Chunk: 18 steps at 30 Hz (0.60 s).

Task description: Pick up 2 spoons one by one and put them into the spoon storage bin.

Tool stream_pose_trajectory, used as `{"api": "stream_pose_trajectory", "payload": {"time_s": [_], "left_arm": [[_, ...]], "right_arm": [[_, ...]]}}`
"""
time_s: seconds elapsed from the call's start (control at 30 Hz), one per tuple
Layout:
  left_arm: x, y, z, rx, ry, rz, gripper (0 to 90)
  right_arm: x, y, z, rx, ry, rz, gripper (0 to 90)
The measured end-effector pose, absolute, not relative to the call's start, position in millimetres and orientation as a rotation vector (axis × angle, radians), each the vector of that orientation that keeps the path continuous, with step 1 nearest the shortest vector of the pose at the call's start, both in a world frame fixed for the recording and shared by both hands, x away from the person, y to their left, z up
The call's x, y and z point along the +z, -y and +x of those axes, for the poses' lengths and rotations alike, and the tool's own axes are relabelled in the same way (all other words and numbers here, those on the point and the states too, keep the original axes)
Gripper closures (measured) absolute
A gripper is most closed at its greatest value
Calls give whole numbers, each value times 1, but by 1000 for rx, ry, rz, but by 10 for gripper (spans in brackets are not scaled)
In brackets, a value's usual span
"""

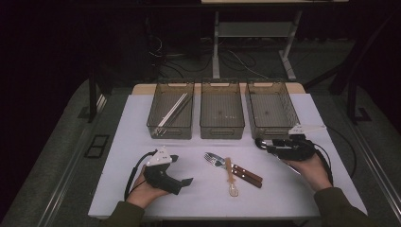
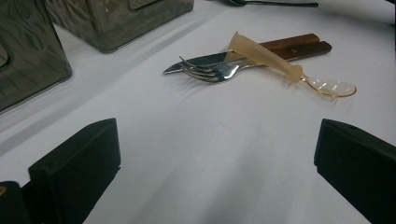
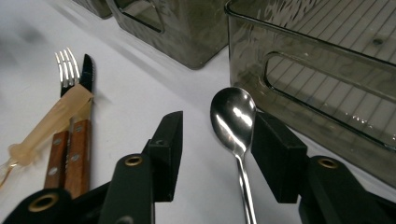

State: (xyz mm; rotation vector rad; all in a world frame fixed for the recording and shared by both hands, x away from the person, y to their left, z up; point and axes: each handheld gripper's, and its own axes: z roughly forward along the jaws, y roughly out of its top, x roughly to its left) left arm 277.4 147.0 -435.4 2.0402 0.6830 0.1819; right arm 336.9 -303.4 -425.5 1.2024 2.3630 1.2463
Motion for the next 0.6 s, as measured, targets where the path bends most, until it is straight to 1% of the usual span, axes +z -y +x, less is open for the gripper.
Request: {"api": "stream_pose_trajectory", "payload": {"time_s": [0.17,0.3,0.47,0.6], "left_arm": [[-436,-147,278,177,-685,2044,0],[-436,-147,278,175,-684,2037,0],[-436,-146,278,171,-681,2040,0],[-436,-147,278,165,-683,2038,0]], "right_arm": [[-428,299,351,1227,-2377,1209,609],[-434,296,361,1179,-2398,1232,624],[-442,293,369,1130,-2417,1248,624],[-444,290,374,1113,-2418,1251,601]]}}
